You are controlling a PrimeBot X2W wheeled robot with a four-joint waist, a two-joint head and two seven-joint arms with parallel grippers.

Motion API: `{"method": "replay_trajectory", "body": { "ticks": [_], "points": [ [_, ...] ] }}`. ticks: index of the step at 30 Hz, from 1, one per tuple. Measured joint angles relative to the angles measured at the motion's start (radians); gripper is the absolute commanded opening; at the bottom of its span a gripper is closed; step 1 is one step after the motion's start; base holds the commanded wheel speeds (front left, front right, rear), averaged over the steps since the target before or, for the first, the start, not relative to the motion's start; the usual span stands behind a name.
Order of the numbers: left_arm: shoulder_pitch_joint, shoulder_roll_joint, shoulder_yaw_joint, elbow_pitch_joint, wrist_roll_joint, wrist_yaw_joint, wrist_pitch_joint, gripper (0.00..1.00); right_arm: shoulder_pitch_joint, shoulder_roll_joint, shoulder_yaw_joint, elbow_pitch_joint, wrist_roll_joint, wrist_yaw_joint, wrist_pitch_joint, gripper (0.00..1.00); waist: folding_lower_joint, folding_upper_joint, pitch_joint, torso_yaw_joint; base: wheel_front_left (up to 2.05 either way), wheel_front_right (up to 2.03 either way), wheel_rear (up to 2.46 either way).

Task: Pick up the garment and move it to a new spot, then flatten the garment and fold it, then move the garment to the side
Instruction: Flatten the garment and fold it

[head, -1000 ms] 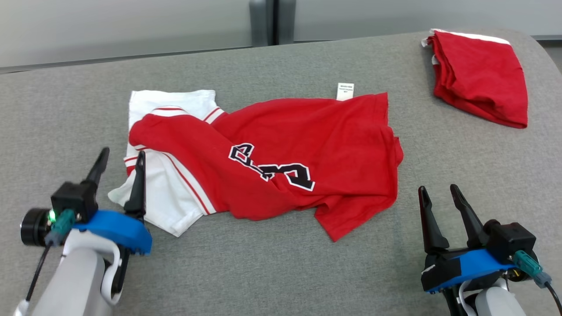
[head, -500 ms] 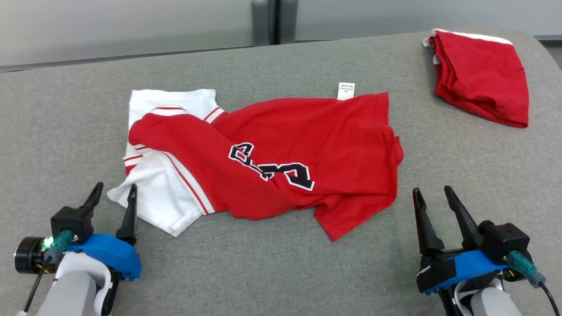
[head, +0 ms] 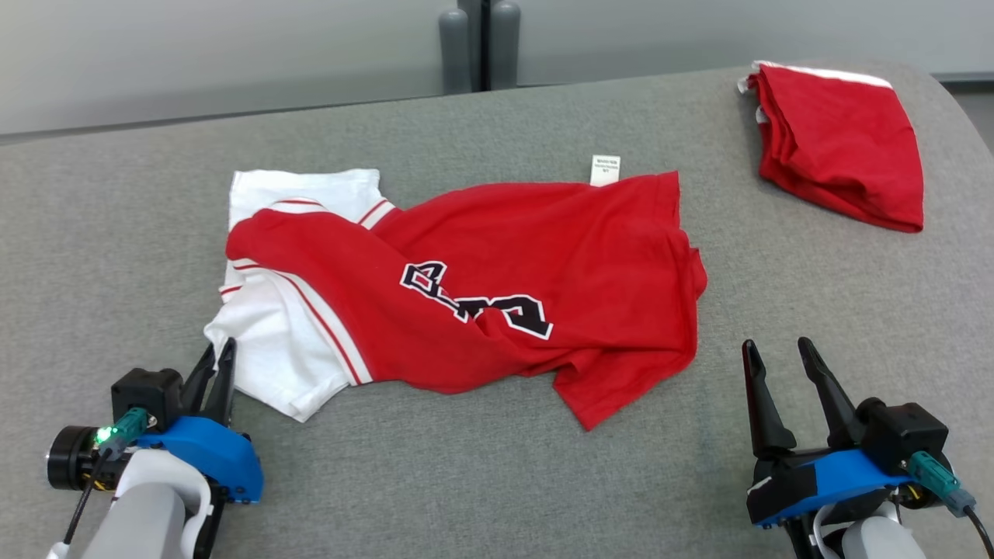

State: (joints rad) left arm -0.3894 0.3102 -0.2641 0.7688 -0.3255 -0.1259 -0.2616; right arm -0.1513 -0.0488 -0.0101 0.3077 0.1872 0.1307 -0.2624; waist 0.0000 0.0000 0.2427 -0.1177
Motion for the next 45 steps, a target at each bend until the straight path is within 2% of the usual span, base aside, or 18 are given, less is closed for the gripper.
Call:
{"method": "replay_trajectory", "body": {
  "ticks": [9,18,25,26,27,28,36,41,45],
  "points": [
    [0.106,-0.037,0.035,-0.160,0.000,-0.002,0.000,0.00,0.026,0.000,-0.014,0.003,-0.005,0.000,0.000,1.00,-0.0001,-0.0001,-0.064,0.071,0.00,0.00,0.00],
    [0.314,-0.062,0.054,-0.328,-0.026,0.049,0.018,0.00,0.056,0.000,-0.033,0.006,-0.010,0.000,0.000,1.00,-0.0001,-0.0001,-0.096,0.154,0.00,0.00,0.00],
    [0.410,-0.080,0.050,-0.371,-0.070,0.056,0.057,0.00,0.054,0.000,-0.019,0.012,-0.011,0.000,0.000,1.00,0.0000,0.0000,-0.097,0.185,0.00,0.00,0.00],
    [0.410,-0.081,0.049,-0.365,-0.070,0.056,0.057,0.22,0.054,0.000,-0.017,0.013,-0.011,0.000,0.000,1.00,0.0000,-0.0001,-0.099,0.185,0.00,0.00,0.00],
    [0.410,-0.084,0.049,-0.362,-0.071,0.056,0.056,0.77,0.054,0.000,-0.016,0.014,-0.011,0.000,0.000,1.00,0.0000,-0.0001,-0.102,0.185,0.00,0.00,0.00],
    [0.410,-0.087,0.048,-0.358,-0.070,0.059,0.051,1.00,0.054,0.000,-0.014,0.015,-0.011,0.000,0.000,1.00,0.0000,-0.0001,-0.104,0.183,0.00,0.00,0.00],
    [0.346,-0.062,0.060,-0.427,-0.030,0.072,0.012,1.00,0.057,0.000,-0.018,0.019,-0.018,0.000,0.000,1.00,0.0000,-0.0001,-0.118,0.155,0.00,0.00,0.00],
    [0.188,-0.021,0.067,-0.460,-0.005,0.058,0.010,1.00,0.057,0.000,-0.007,0.019,-0.017,0.000,0.000,1.00,0.0000,-0.0001,-0.109,0.128,0.00,0.00,0.00],
    [0.039,0.030,0.073,-0.447,0.012,0.046,0.068,1.00,0.048,0.000,0.001,0.017,-0.018,0.000,0.000,1.00,0.0001,-0.0001,-0.087,0.096,0.00,0.00,0.00]
  ]
}}
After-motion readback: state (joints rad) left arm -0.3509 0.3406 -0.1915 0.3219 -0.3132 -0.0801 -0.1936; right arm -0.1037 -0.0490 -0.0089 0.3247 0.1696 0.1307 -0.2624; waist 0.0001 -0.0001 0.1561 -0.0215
